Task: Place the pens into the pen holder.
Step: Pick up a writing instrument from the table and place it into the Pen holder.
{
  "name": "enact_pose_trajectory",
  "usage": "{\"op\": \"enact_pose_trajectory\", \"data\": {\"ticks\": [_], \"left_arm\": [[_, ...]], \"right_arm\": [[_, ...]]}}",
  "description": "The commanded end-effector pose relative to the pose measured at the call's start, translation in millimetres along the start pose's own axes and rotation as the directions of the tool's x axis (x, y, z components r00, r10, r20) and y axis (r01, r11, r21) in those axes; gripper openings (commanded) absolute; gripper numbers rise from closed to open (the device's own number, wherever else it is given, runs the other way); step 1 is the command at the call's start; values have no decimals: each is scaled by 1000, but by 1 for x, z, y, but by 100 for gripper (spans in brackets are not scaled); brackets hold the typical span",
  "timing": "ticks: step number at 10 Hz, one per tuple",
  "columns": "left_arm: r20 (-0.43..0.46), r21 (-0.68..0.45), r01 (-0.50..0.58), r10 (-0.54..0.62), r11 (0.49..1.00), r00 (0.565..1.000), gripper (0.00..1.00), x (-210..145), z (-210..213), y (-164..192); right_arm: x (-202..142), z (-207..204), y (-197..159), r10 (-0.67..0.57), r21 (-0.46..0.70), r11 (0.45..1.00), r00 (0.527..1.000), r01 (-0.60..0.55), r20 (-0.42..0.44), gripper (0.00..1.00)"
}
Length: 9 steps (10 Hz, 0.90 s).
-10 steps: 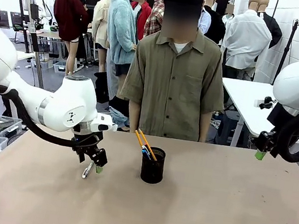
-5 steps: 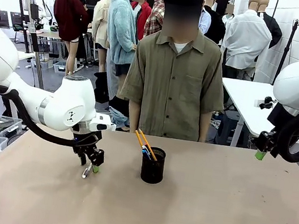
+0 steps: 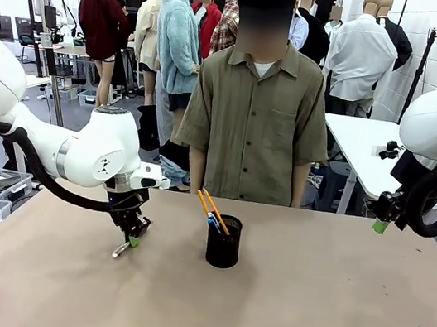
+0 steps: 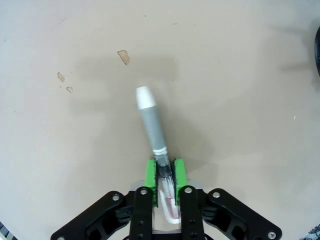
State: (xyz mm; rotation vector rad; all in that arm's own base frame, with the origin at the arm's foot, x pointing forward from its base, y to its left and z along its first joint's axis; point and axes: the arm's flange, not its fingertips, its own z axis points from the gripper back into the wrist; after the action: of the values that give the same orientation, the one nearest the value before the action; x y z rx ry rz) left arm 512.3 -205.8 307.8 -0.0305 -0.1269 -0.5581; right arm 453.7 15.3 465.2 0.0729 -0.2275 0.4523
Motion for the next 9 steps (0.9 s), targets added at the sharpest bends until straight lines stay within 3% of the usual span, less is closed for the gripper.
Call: {"op": "enact_pose_trajectory", "data": {"ticks": [1,4,6,9], "left_arm": [[-32,-3,34,-34,999,999,0,-3,-6,-7],[-27,25,128,-128,991,991,0,-23,8,-16],[142,-79,232,-219,969,965,0,-58,36,-6],[367,-88,267,-218,960,904,0,-98,66,5]], "right_arm": [[-3,-3,1,9,-26,1000,1000,-9,6,64],[-3,-3,1,9,-26,1000,1000,-9,6,64],[-3,-3,1,9,-26,1000,1000,-9,6,64],[-3,-3,1,9,-26,1000,1000,-9,6,64]]}}
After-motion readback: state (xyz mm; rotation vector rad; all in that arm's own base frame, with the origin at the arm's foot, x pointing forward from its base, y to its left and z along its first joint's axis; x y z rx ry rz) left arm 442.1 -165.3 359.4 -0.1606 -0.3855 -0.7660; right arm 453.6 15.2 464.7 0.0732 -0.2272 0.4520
